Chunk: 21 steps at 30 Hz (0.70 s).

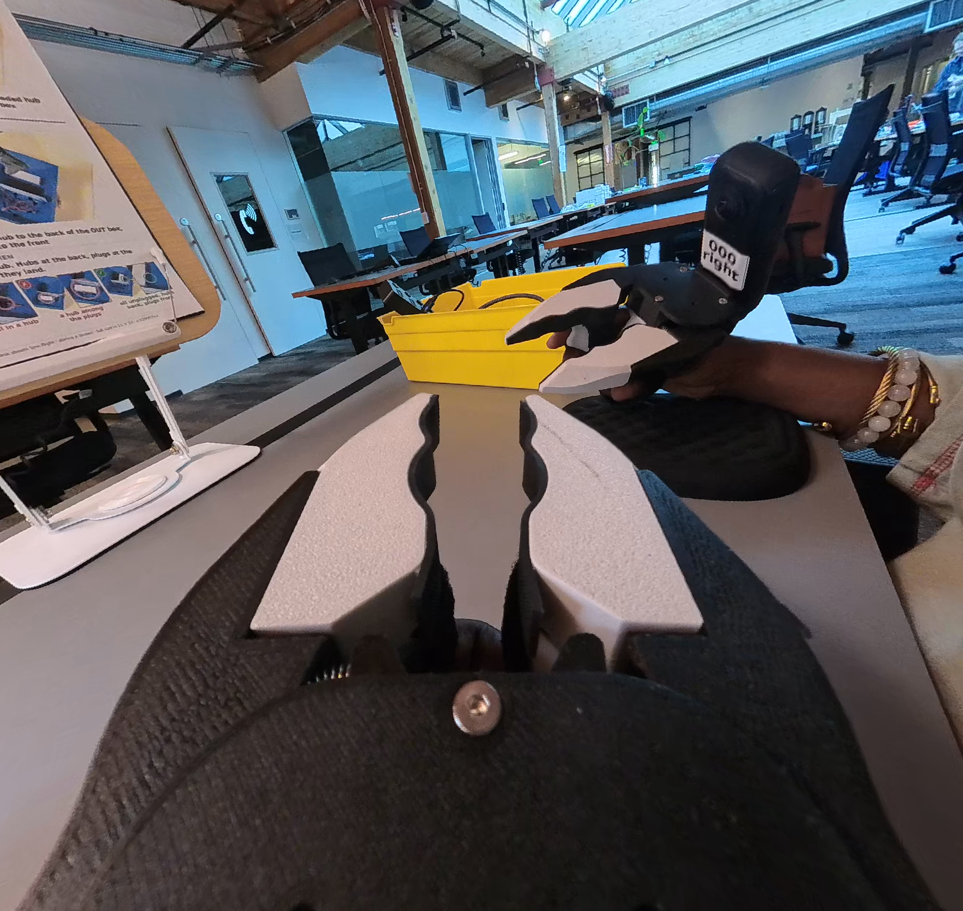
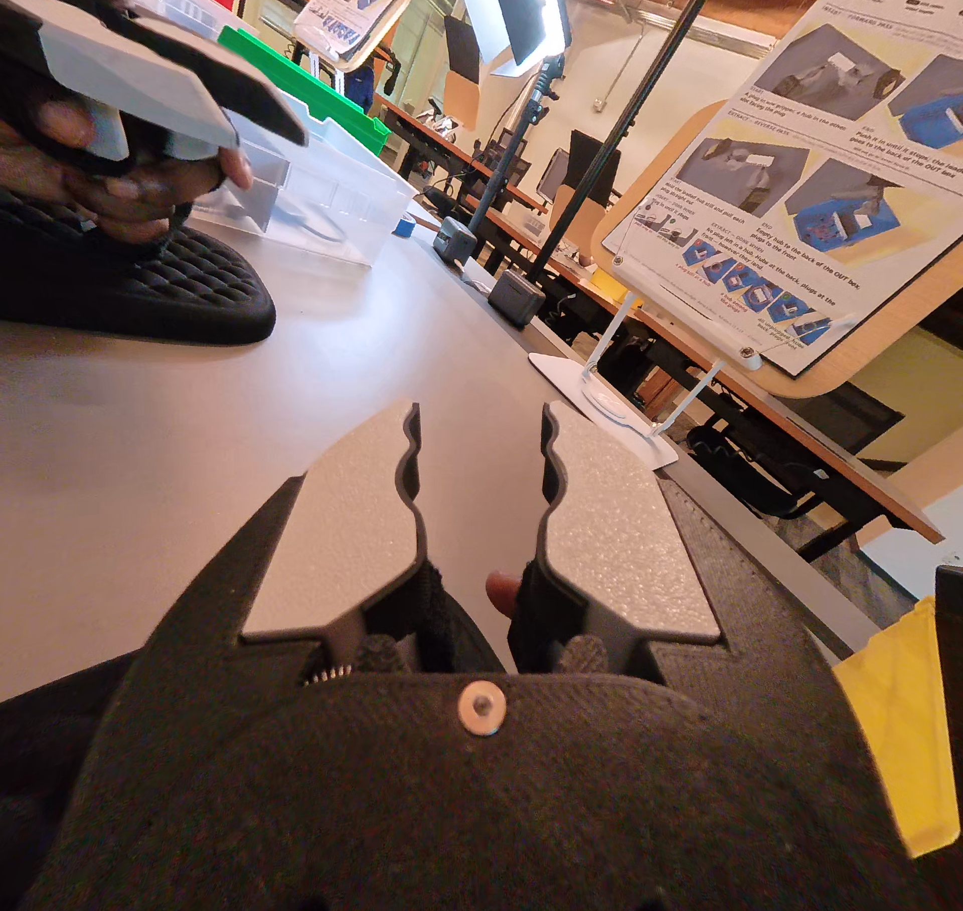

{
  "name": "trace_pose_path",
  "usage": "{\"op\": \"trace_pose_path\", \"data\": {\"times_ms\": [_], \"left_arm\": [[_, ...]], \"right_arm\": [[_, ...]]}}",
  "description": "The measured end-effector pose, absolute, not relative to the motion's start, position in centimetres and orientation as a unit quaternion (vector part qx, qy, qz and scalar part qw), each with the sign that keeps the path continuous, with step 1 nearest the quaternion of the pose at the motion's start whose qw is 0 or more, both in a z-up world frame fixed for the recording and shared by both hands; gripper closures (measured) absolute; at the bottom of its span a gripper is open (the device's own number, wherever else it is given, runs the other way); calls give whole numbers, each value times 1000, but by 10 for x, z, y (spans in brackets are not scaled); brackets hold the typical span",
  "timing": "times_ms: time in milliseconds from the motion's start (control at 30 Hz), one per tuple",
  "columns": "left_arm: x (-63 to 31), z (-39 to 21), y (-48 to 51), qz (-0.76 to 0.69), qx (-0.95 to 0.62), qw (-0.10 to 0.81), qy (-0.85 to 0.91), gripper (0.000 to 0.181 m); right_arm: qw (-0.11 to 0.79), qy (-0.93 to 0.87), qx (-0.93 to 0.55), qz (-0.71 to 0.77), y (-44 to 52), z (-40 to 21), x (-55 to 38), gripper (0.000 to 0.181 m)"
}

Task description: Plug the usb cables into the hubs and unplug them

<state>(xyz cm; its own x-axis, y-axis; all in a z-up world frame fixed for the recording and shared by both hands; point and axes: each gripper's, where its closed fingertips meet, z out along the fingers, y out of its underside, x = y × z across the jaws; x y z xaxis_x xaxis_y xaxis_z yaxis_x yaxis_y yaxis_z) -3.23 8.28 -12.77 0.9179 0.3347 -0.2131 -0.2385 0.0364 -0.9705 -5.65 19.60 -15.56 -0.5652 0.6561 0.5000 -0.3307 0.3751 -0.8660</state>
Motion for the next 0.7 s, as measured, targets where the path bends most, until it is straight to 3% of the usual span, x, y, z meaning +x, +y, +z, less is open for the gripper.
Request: {"op": "trace_pose_path", "data": {"times_ms": [300, 500, 700], "left_arm": [[3, -27, 21, 154, -614, 774, -24, 147], [-71, -35, -103, 317, -758, 559, -109, 145], [-146, -110, -192, 186, -904, 332, -196, 130]], "right_arm": [[450, -703, -117, 537, 195, -158, -58, 137], [447, -726, -110, 510, 190, -167, -60, 137], [448, -725, -110, 512, 190, -167, -60, 137]]}}
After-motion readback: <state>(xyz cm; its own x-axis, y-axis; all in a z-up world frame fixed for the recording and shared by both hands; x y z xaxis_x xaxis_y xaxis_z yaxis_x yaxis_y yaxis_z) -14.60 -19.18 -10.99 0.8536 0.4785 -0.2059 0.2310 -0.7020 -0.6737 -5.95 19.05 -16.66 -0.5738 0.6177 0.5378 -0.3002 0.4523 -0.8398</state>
